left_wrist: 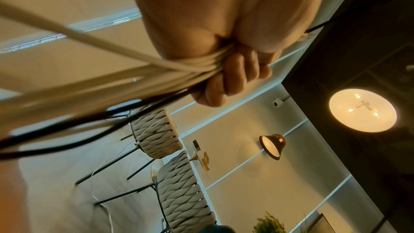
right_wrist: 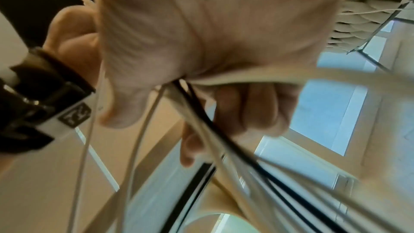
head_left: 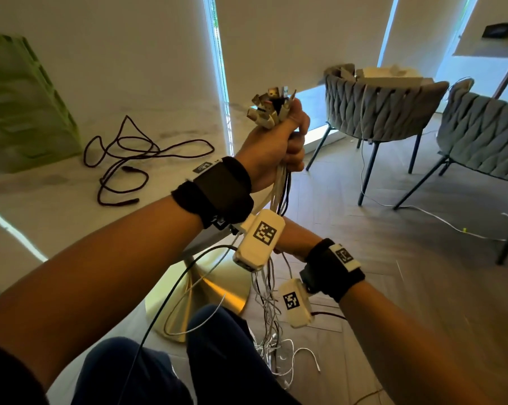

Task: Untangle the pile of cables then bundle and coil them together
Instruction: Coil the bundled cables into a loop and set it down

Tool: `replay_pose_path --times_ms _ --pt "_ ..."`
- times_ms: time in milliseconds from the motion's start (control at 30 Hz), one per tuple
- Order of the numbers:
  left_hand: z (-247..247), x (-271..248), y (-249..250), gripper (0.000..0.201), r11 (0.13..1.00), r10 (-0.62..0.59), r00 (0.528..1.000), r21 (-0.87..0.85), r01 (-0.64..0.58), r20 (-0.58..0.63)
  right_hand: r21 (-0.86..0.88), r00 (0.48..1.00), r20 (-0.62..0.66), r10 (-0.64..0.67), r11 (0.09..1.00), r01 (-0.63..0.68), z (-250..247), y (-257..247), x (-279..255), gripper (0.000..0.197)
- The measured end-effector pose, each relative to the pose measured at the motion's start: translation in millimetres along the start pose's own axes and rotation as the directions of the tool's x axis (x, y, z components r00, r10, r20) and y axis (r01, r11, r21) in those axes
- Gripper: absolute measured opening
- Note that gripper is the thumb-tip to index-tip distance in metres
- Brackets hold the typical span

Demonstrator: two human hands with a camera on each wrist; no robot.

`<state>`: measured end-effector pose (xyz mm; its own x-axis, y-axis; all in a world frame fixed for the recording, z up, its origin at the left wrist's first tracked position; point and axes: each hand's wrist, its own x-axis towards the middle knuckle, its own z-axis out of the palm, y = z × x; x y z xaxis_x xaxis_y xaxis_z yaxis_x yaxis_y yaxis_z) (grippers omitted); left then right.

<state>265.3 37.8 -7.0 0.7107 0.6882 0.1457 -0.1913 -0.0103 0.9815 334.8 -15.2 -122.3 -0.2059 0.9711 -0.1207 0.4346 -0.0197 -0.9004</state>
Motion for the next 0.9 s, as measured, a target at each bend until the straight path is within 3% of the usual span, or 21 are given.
replay_pose_path --times_ms 133,367,467,533,600,767,900 --pt "-3.4 1.7 -1.4 0.043 0.996 -0.016 0.999 -0.092 0.012 -0.043 0.119 0.994 0.113 0.014 0.993 -0.027 -3.5 7.2 -6.6 0.021" --pt "19.5 5.9 -6.2 0.046 0.991 -0.037 0.999 -0.13 0.04 0.022 0.424 0.997 -0.02 0.069 0.904 -0.054 4.8 26.2 -0.4 0.024" --pt "16.7 9.5 -5.7 0.046 0.987 -0.035 0.999 -0.155 0.037 0.016 0.248 0.993 -0.071 0.095 0.966 -0.075 -10.0 31.6 3.9 0.02" --pt "11.8 10.9 -9.1 0.047 0.986 -0.045 0.999 -0.158 0.047 0.017 0.109 0.968 -0.217 0.126 0.988 -0.105 -26.4 38.2 9.4 0.028" --pt "8.5 11.1 -15.6 0.046 0.988 -0.057 0.998 -0.145 0.055 -0.01 0.028 0.953 -0.276 0.126 0.992 -0.123 -41.1 48.7 17.5 0.026" --pt "4.9 12.9 -25.9 0.045 0.986 -0.09 0.995 -0.146 0.081 -0.05 0.15 0.97 -0.031 0.24 0.961 -0.233 -58.6 77.4 32.5 0.011" --pt "2.1 10.0 -20.8 0.046 0.986 -0.101 0.993 -0.138 0.092 -0.059 -0.21 0.903 -0.078 0.423 0.878 -0.43 -70.0 95.4 42.4 0.026"
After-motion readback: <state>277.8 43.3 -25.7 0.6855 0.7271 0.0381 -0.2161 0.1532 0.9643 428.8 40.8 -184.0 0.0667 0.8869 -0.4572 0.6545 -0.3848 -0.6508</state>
